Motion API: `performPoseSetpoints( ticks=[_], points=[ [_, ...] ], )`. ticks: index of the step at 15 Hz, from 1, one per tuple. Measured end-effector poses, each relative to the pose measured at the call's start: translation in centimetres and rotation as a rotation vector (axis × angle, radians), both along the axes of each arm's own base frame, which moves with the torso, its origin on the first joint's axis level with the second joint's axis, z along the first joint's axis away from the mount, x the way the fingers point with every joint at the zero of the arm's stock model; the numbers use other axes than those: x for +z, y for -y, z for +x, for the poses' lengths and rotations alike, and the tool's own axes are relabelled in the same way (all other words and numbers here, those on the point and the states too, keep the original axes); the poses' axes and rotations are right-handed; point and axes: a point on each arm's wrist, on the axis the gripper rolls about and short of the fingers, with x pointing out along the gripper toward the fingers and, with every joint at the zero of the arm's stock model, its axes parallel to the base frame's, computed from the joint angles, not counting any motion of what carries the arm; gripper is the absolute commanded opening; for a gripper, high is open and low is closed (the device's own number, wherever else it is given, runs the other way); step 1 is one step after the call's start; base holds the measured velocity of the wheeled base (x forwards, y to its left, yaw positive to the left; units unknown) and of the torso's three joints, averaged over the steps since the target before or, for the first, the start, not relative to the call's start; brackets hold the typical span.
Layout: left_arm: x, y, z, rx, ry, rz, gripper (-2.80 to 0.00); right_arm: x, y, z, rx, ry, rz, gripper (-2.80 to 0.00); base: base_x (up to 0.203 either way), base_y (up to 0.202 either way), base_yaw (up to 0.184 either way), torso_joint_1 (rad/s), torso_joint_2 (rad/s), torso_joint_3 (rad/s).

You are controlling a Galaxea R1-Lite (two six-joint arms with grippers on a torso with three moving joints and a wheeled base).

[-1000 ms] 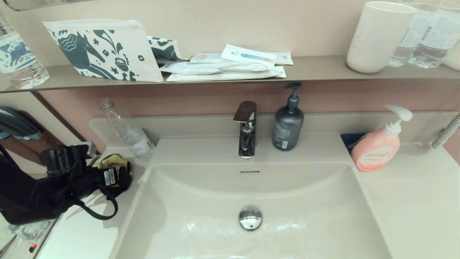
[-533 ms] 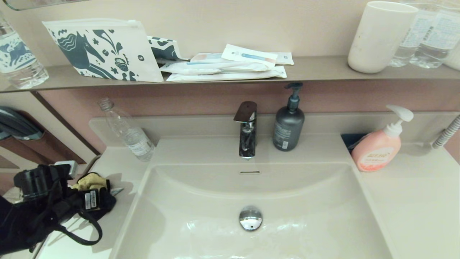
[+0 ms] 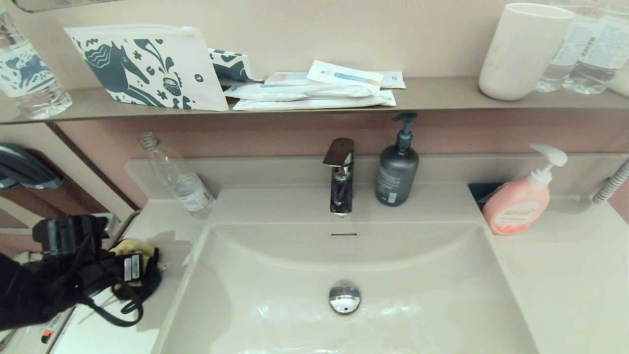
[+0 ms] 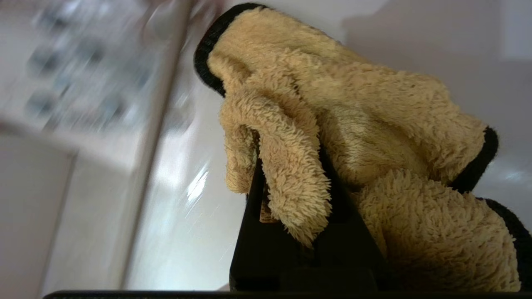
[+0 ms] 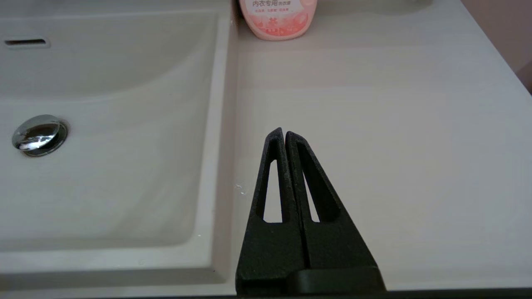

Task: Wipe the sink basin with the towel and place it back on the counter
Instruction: Wipe the sink

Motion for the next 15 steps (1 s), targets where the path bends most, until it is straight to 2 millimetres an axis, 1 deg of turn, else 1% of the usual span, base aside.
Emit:
performPoseSetpoints(
  ticks=[3, 4, 6, 7, 10, 13, 15],
  points=[
    [2.3, -0.6, 4.1, -0.023, 0.152, 0.0, -2.8, 0.0, 0.0, 0.0, 0.0, -0.001, 0.0, -2.8, 0.0, 0.0, 0.0, 0.0, 0.0, 0.0],
    [2.9, -0.7, 5.1, -0.039, 0.19, -0.002, -2.8, 0.0, 0.0, 0.0, -0.001, -0.001, 0.0, -2.8, 0.0, 0.0, 0.0, 0.0, 0.0, 0.0],
    [3.7, -0.6, 6.6, -0.057, 0.245, 0.005, -2.8, 0.0, 0.0, 0.0, 0.0, -0.001, 0.0, -2.8, 0.0, 0.0, 0.0, 0.0, 0.0, 0.0],
    [3.8, -0.7, 6.8, -0.058, 0.254, 0.007, -2.8, 0.0, 0.0, 0.0, 0.0, -0.001, 0.0, -2.8, 0.0, 0.0, 0.0, 0.0, 0.0, 0.0],
    [3.5, -0.6, 6.5, -0.055, 0.245, 0.005, -2.8, 0.0, 0.0, 0.0, -0.001, -0.001, 0.0, -2.8, 0.0, 0.0, 0.0, 0.0, 0.0, 0.0],
    [3.0, -0.1, 4.3, -0.068, 0.2, -0.016, -2.8, 0.0, 0.0, 0.0, 0.0, 0.0, 0.0, -2.8, 0.0, 0.0, 0.0, 0.0, 0.0, 0.0],
    [3.2, 0.4, 2.9, -0.118, 0.187, -0.056, -2.8, 0.0, 0.0, 0.0, 0.0, 0.0, 0.0, -2.8, 0.0, 0.0, 0.0, 0.0, 0.0, 0.0]
  ],
)
